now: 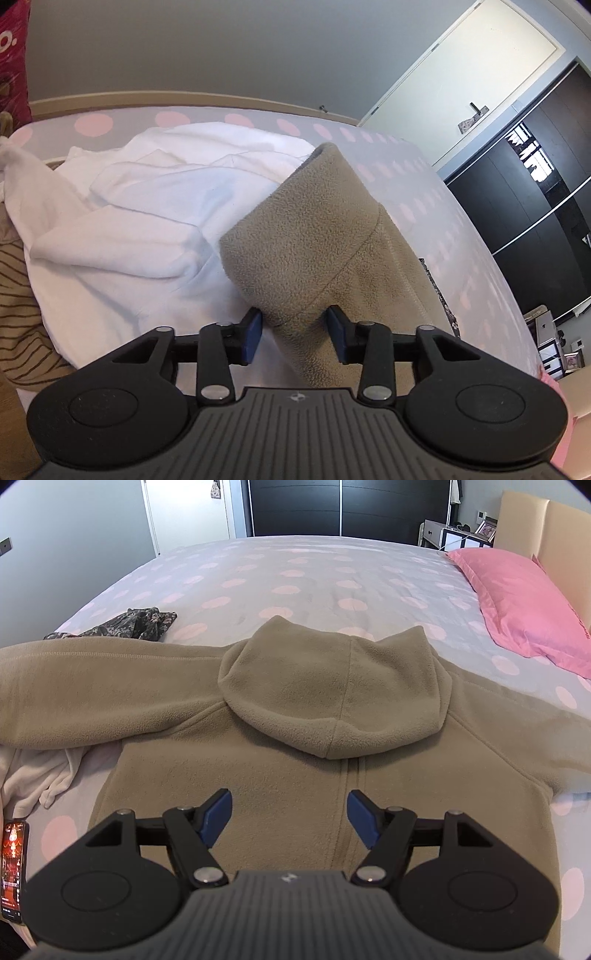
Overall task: Fold clothes
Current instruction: 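Lift the sleeve with the left gripper, lay it across the body, release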
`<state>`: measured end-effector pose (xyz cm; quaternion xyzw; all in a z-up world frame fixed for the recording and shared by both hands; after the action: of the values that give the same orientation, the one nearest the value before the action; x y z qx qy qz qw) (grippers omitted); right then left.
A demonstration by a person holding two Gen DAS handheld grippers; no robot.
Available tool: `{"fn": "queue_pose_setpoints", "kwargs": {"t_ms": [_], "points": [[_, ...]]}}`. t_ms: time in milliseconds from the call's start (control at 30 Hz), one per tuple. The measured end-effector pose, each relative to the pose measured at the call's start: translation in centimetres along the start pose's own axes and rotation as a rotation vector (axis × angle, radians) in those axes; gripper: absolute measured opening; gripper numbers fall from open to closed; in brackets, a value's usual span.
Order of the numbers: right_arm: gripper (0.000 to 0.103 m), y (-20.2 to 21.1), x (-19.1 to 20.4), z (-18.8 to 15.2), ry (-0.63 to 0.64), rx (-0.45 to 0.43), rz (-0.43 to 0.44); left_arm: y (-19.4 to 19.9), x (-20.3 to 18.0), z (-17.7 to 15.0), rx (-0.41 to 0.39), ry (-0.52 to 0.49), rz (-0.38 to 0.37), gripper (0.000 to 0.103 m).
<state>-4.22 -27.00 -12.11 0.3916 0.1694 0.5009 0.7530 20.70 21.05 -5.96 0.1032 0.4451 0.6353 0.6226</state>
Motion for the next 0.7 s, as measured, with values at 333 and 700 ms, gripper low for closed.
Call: {"fn": "queue_pose_setpoints", "kwargs": {"t_ms": [333, 700], "points": [[0.072, 0.4, 0.3, 0.1, 0.022, -0.010, 0.003, 5.6, -7.0, 0.9, -0.150, -0.177, -0.101, 0.013], [0.072, 2.4, -3.2, 4.4, -0.057, -0.053, -0.008, 13.0, -28.3, -3.2, -0.248, -0.496, -0.458, 0.012]]}}
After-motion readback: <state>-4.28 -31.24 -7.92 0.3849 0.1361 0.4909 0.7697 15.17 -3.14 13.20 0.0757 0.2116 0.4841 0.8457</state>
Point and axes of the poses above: each gripper's, at about its wrist camera, not at the fingertips, and y roughly against the way its jaws point, x to its left, z to its top, the point moved 9 cm from there along -y, roughly the way its jaws point, and after that the axes turned 8 degrees about -y, right-handed, at the moved point
